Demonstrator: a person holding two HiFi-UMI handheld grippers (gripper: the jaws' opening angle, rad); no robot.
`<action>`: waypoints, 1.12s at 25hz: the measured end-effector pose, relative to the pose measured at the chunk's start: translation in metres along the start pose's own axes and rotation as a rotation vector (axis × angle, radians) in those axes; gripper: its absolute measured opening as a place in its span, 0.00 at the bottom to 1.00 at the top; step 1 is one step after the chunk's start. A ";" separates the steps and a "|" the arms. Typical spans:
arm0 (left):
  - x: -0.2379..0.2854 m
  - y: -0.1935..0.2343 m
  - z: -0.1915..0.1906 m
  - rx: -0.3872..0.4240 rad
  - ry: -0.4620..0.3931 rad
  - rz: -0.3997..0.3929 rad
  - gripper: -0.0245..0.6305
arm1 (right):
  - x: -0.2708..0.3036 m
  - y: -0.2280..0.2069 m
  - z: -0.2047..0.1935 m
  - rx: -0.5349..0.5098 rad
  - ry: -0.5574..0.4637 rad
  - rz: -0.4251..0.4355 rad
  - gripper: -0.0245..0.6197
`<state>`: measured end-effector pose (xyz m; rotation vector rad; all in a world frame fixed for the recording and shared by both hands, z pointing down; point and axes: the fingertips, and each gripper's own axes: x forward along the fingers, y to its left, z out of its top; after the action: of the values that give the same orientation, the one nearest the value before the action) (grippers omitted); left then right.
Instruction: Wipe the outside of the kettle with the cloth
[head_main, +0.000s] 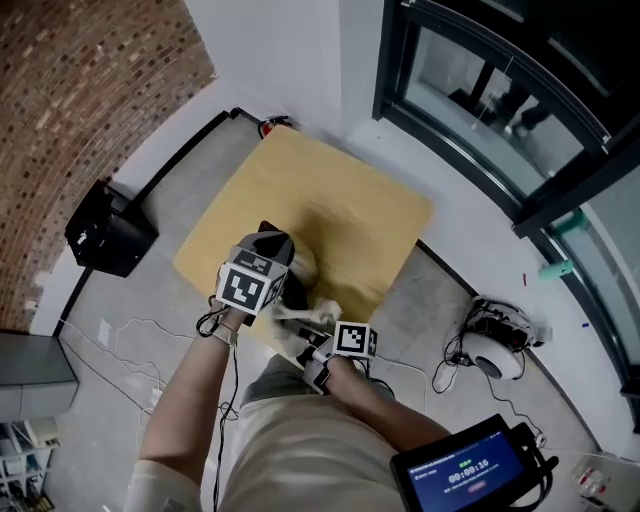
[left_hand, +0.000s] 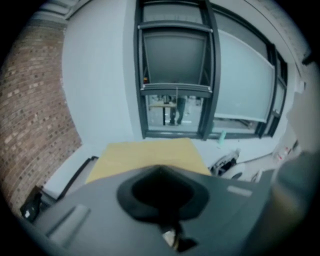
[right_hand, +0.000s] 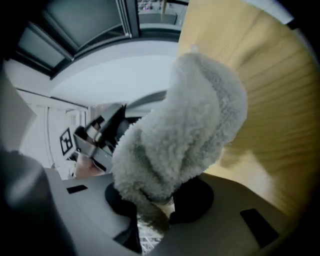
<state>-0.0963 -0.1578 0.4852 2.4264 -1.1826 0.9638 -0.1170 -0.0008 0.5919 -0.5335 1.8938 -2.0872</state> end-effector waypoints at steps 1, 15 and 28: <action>-0.001 0.001 0.000 -0.039 0.003 -0.011 0.02 | -0.011 0.001 0.015 0.009 -0.061 0.009 0.22; 0.007 0.012 0.000 0.183 -0.006 -0.221 0.03 | -0.027 0.017 0.052 -0.371 0.378 -0.029 0.23; 0.000 -0.009 -0.004 -0.110 -0.102 -0.050 0.02 | -0.026 0.047 0.058 -0.579 0.762 -0.075 0.22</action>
<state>-0.0912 -0.1499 0.4882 2.4307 -1.1695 0.7482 -0.0705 -0.0460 0.5469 0.1409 2.9733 -1.9100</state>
